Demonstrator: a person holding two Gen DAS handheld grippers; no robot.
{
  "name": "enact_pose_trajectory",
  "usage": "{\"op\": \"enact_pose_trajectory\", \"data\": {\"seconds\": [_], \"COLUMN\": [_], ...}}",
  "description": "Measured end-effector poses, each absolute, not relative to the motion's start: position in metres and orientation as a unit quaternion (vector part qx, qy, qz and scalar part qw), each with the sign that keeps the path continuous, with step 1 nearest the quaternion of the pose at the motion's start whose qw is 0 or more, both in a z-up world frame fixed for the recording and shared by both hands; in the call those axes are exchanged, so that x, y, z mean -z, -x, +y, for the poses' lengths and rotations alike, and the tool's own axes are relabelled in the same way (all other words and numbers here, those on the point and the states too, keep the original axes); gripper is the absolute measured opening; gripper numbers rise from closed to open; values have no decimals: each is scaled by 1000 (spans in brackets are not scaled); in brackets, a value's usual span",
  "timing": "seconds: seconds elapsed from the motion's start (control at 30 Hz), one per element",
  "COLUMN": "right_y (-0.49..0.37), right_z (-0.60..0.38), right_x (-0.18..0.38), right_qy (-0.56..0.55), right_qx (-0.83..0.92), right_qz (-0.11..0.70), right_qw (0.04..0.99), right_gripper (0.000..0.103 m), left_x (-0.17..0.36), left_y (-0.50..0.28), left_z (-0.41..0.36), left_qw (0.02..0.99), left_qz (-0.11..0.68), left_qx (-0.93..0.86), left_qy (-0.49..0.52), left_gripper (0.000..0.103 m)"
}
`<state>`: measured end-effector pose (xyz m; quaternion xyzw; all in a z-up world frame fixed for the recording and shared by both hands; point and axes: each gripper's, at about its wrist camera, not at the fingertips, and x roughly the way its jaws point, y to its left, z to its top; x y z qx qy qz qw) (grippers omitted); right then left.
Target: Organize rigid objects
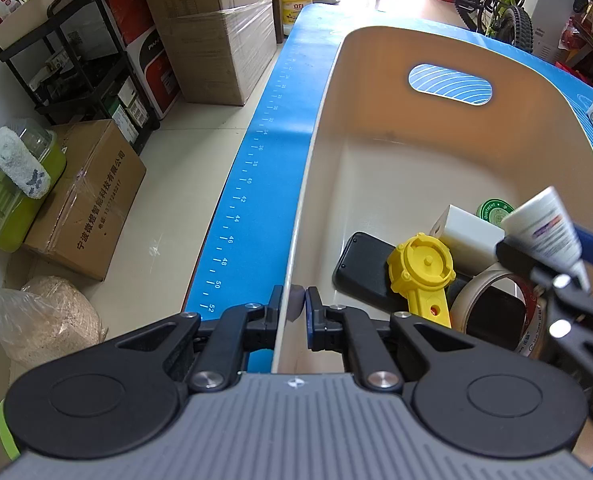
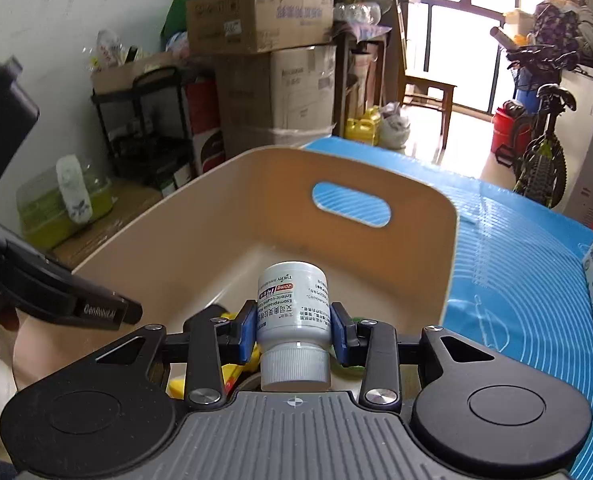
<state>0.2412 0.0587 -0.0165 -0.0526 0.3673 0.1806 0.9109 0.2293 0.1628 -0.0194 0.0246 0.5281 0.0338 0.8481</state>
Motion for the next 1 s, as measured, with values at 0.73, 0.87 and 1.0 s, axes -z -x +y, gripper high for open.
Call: {"op": "enact_pose_trajectory", "data": {"seconds": [0.73, 0.87, 1.0], "right_y": [-200, -185, -165], "right_z": [8, -12, -26], "right_x": [-41, -60, -80], "right_qy": [-7, -18, -15], "right_qx": [-137, -118, -106], "right_qz": [346, 340, 332], "right_qw": [928, 933, 937], "right_gripper": [92, 93, 94], "left_x": [-25, -45, -62], "left_y": [-205, -187, -166], "left_z": [133, 120, 104], "left_qw": [888, 897, 903], "left_qz": [456, 438, 426], "left_qx": [-42, -36, -25], "left_qy": [-48, -47, -47], "left_gripper": [73, 73, 73]}}
